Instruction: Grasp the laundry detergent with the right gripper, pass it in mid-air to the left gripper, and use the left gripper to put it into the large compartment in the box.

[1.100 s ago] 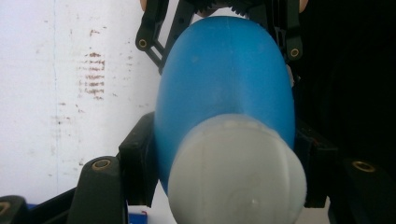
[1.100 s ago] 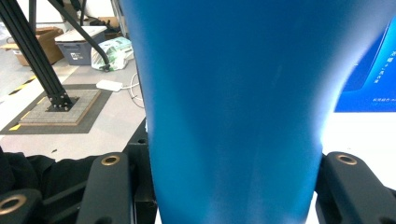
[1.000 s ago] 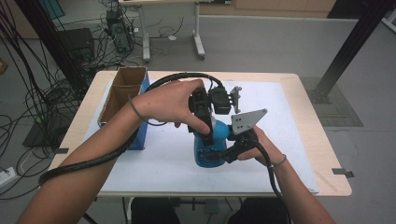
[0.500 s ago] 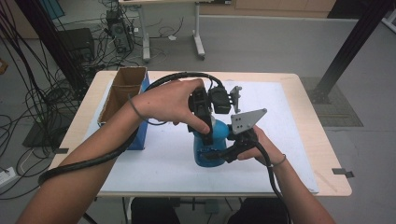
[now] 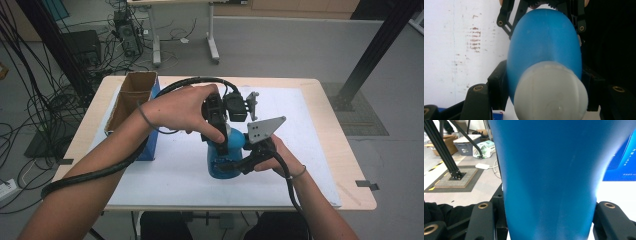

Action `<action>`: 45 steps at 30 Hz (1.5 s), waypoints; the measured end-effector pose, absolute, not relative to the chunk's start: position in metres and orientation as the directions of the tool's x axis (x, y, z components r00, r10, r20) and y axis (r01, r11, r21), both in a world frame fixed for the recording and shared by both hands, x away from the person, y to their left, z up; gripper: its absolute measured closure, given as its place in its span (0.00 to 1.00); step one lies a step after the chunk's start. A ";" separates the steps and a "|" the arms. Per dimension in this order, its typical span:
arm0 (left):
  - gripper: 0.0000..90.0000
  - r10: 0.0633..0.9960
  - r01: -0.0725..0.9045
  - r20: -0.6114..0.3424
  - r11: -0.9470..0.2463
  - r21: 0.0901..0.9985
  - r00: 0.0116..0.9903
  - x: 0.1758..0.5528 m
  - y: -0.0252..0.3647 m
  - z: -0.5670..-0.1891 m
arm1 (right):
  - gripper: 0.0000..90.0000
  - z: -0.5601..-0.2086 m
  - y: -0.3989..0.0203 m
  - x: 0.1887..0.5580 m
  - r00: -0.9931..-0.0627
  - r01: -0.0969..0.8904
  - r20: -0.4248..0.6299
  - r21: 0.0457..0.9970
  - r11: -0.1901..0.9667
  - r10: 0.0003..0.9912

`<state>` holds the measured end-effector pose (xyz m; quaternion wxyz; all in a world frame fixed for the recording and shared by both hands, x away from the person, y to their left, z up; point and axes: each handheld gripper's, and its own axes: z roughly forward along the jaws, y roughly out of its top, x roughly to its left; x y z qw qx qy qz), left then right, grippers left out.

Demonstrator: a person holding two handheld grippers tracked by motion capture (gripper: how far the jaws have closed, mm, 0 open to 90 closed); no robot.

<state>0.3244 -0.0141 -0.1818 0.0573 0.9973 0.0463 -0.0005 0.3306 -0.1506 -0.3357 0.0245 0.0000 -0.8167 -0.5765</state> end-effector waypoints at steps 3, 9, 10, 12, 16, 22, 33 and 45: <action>0.42 0.093 0.093 -0.006 -0.989 0.115 0.996 0.324 -0.014 -0.182 | 0.48 -0.336 -0.151 0.331 -0.999 0.028 0.040 0.942 0.335 -0.029; 0.42 0.091 0.091 -0.006 -0.989 0.117 0.996 0.324 -0.013 -0.182 | 0.48 -0.336 -0.150 0.331 -0.999 0.027 0.040 0.942 0.335 -0.030; 0.42 0.091 0.091 -0.006 -0.989 0.115 0.996 0.324 -0.013 -0.182 | 0.48 -0.336 -0.150 0.331 -0.999 0.028 0.041 0.942 0.336 -0.031; 0.42 0.092 0.092 -0.008 -0.989 0.115 0.996 0.324 -0.013 -0.182 | 0.48 -0.336 -0.150 0.331 -0.999 0.029 0.041 0.941 0.336 -0.030; 0.42 0.092 0.093 -0.007 -0.990 0.111 0.996 0.324 -0.013 -0.182 | 0.48 -0.336 -0.150 0.330 -0.999 0.029 0.042 0.941 0.337 -0.031; 0.42 0.092 0.093 -0.009 -0.989 0.112 0.996 0.325 -0.013 -0.183 | 0.48 -0.336 -0.150 0.331 -0.999 0.029 0.041 0.941 0.337 -0.030; 0.42 0.096 0.096 -0.008 -0.990 0.105 0.995 0.324 -0.013 -0.183 | 0.48 -0.337 -0.149 0.331 -0.999 0.029 0.043 0.942 0.335 -0.033; 0.42 0.103 0.102 -0.002 -0.990 0.095 0.995 0.325 -0.013 -0.184 | 0.48 -0.339 -0.148 0.333 -0.999 0.030 0.042 0.943 0.330 -0.030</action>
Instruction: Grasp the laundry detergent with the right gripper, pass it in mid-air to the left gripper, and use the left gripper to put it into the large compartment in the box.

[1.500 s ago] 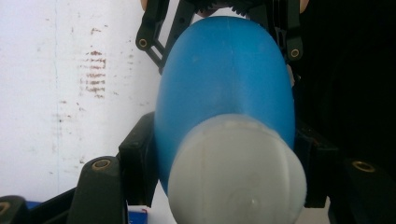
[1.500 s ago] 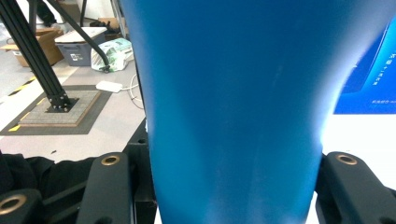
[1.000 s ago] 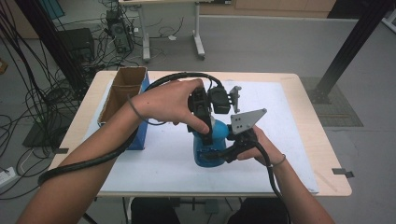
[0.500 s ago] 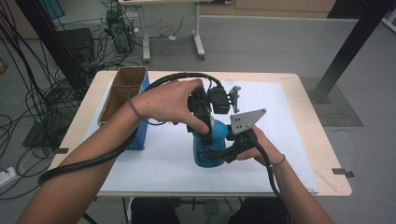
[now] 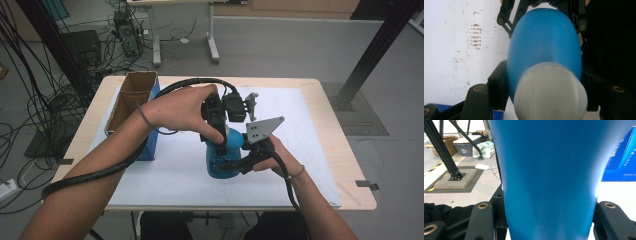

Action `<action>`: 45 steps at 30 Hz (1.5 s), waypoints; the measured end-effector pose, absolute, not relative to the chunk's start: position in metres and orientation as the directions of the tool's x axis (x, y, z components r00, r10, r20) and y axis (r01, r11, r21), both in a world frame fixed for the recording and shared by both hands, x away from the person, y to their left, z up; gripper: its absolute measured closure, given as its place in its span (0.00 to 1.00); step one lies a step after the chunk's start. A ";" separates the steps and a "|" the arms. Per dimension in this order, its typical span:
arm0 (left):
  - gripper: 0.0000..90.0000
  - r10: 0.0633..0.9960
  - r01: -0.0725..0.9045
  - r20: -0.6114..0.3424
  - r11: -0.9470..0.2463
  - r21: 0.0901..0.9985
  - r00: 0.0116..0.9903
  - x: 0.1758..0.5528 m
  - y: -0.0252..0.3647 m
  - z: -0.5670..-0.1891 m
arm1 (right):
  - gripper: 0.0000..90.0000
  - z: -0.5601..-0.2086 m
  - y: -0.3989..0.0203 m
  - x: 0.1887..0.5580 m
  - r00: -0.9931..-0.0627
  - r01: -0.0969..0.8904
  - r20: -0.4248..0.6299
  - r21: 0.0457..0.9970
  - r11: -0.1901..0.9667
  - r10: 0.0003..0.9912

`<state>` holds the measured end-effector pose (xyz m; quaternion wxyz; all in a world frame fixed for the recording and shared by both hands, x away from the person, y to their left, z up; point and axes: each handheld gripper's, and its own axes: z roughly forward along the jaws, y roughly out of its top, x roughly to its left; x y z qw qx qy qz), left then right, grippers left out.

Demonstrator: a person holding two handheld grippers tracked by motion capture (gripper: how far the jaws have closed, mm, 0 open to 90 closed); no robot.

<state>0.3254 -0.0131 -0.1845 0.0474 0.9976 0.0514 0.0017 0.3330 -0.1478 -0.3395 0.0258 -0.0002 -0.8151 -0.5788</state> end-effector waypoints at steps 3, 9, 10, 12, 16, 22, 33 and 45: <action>0.42 0.107 0.107 -0.002 -0.990 0.096 0.994 0.326 -0.013 -0.183 | 0.48 -0.340 -0.148 0.333 -0.999 0.029 0.042 0.945 0.326 -0.033; 0.42 0.106 0.104 0.007 -0.990 0.096 0.994 0.324 -0.015 -0.179 | 0.47 -0.338 -0.149 0.333 -0.999 0.018 0.028 0.950 0.311 -0.030; 0.42 0.106 0.105 0.009 -0.990 0.097 0.994 0.324 -0.015 -0.179 | 0.47 -0.337 -0.149 0.333 -0.999 0.016 0.027 0.951 0.309 -0.029; 0.42 0.106 0.104 0.012 -0.990 0.093 0.994 0.324 -0.015 -0.178 | 0.46 -0.337 -0.150 0.333 -0.999 0.017 0.026 0.952 0.305 -0.028; 0.42 0.110 0.108 0.019 -0.990 0.095 0.994 0.323 -0.016 -0.178 | 0.35 -0.337 -0.151 0.332 -0.999 0.028 0.035 0.950 0.311 -0.017; 0.42 0.119 0.116 0.028 -0.989 0.089 0.993 0.324 -0.013 -0.177 | 0.23 -0.339 -0.148 0.331 -0.999 0.047 0.052 0.946 0.320 -0.006; 0.42 0.121 0.119 0.027 -0.989 0.089 0.992 0.324 -0.012 -0.175 | 0.03 -0.334 -0.144 0.328 -0.999 0.046 0.038 0.925 0.378 0.028; 0.42 0.133 0.130 0.028 -0.988 0.080 0.991 0.323 -0.012 -0.173 | 0.02 -0.321 -0.154 0.329 -0.997 0.076 0.054 0.870 0.486 0.059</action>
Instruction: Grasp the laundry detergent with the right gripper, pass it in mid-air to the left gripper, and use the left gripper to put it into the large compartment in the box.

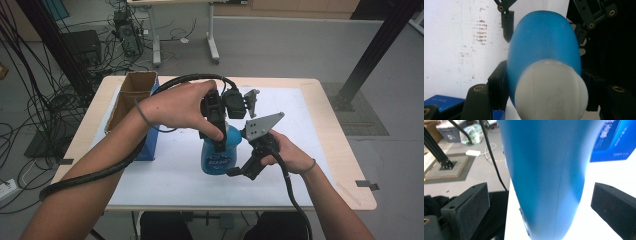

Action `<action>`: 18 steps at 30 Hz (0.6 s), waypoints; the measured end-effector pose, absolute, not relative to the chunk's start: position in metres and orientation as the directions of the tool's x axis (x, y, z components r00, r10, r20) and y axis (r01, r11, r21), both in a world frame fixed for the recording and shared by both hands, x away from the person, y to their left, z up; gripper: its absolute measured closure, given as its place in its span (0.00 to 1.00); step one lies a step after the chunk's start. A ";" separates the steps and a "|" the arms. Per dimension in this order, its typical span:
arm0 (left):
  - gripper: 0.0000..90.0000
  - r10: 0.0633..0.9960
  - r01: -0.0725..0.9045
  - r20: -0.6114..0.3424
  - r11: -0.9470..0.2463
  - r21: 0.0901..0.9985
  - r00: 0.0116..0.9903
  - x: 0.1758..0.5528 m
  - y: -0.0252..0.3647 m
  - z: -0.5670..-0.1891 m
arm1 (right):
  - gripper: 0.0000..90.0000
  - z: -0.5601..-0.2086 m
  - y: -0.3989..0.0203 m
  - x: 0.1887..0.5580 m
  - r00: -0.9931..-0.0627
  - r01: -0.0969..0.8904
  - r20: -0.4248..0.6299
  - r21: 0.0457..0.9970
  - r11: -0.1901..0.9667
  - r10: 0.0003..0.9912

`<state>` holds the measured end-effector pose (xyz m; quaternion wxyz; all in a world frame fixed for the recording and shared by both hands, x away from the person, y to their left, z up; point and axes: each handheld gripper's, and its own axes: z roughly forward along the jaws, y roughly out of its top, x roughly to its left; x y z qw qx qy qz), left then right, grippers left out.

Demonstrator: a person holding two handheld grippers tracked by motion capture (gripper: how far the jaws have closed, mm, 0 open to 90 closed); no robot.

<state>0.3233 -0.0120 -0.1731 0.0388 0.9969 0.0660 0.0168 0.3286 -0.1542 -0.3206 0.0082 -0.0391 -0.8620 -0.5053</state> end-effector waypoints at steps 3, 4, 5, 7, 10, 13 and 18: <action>0.42 0.137 0.134 0.028 -0.988 0.079 0.990 0.323 -0.012 -0.173 | 0.02 -0.318 -0.159 0.328 -0.996 0.084 0.054 0.849 0.522 0.072; 0.42 0.139 0.136 0.029 -0.987 0.081 0.990 0.324 -0.012 -0.173 | 0.02 -0.318 -0.161 0.328 -0.996 0.081 0.049 0.837 0.542 0.074; 0.42 0.140 0.137 0.029 -0.987 0.081 0.990 0.324 -0.012 -0.172 | 0.02 -0.318 -0.162 0.328 -0.996 0.082 0.047 0.829 0.554 0.077; 0.42 0.143 0.140 0.030 -0.987 0.079 0.989 0.324 -0.011 -0.171 | 0.02 -0.317 -0.165 0.328 -0.995 0.091 0.047 0.810 0.579 0.090; 0.42 0.146 0.144 0.027 -0.986 0.079 0.989 0.324 -0.011 -0.170 | 0.02 -0.316 -0.171 0.329 -0.992 0.112 0.056 0.774 0.623 0.109; 0.42 0.150 0.147 0.027 -0.986 0.077 0.988 0.324 -0.010 -0.168 | 0.02 -0.316 -0.176 0.330 -0.989 0.135 0.058 0.729 0.671 0.136; 0.42 0.160 0.157 0.032 -0.985 0.070 0.987 0.325 -0.008 -0.166 | 0.02 -0.317 -0.186 0.334 -0.982 0.176 0.061 0.636 0.751 0.179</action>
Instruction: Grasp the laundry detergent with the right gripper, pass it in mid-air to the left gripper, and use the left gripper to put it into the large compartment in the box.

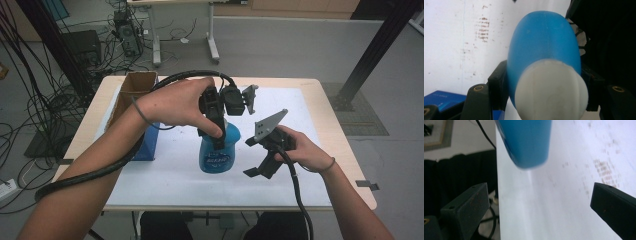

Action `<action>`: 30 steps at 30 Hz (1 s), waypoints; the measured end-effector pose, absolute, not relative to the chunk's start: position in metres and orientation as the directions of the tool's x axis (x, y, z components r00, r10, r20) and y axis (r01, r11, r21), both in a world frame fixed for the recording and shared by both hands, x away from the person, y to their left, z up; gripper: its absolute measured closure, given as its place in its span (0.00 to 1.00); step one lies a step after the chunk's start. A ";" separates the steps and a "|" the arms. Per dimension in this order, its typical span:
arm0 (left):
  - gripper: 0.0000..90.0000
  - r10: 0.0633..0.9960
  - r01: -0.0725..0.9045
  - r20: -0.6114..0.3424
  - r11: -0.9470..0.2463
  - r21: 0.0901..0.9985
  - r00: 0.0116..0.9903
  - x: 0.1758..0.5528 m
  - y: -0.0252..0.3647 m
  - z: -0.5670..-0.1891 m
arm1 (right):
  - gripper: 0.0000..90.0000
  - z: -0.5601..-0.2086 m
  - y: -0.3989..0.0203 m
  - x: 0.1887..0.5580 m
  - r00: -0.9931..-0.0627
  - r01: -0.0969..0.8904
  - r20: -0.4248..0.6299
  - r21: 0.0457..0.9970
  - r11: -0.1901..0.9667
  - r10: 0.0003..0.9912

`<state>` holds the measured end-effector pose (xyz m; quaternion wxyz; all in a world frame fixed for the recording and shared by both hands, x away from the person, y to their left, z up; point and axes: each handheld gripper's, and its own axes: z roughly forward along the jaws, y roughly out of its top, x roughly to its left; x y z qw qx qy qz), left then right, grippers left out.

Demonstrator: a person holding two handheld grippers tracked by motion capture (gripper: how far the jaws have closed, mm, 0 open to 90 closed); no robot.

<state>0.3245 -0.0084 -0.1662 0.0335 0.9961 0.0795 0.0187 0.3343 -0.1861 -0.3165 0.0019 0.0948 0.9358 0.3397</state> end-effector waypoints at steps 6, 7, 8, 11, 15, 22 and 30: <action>0.42 0.170 0.167 0.031 -0.983 0.072 0.985 0.326 -0.006 -0.166 | 0.03 -0.317 -0.194 0.338 -0.976 0.210 0.065 0.498 0.841 0.206; 0.42 0.170 0.168 0.030 -0.983 0.072 0.985 0.327 -0.006 -0.166 | 0.03 -0.318 -0.196 0.339 -0.977 0.210 0.062 0.462 0.861 0.205; 0.42 0.170 0.168 0.030 -0.983 0.068 0.985 0.327 -0.006 -0.165 | 0.03 -0.318 -0.197 0.340 -0.977 0.211 0.060 0.442 0.872 0.206; 0.42 0.173 0.170 0.034 -0.983 0.074 0.984 0.327 -0.005 -0.165 | 0.04 -0.317 -0.200 0.342 -0.974 0.225 0.055 0.387 0.894 0.221; 0.42 0.176 0.173 0.033 -0.981 0.087 0.984 0.328 -0.003 -0.164 | 0.04 -0.319 -0.205 0.343 -0.971 0.240 0.062 0.329 0.913 0.232; 0.42 0.194 0.190 0.039 -0.979 0.079 0.980 0.327 -0.002 -0.160 | 0.04 -0.322 -0.206 0.342 -0.969 0.245 0.056 0.326 0.913 0.240; 0.42 0.232 0.226 0.057 -0.970 0.094 0.971 0.328 0.000 -0.147 | 0.04 -0.326 -0.205 0.342 -0.968 0.249 0.058 0.331 0.910 0.244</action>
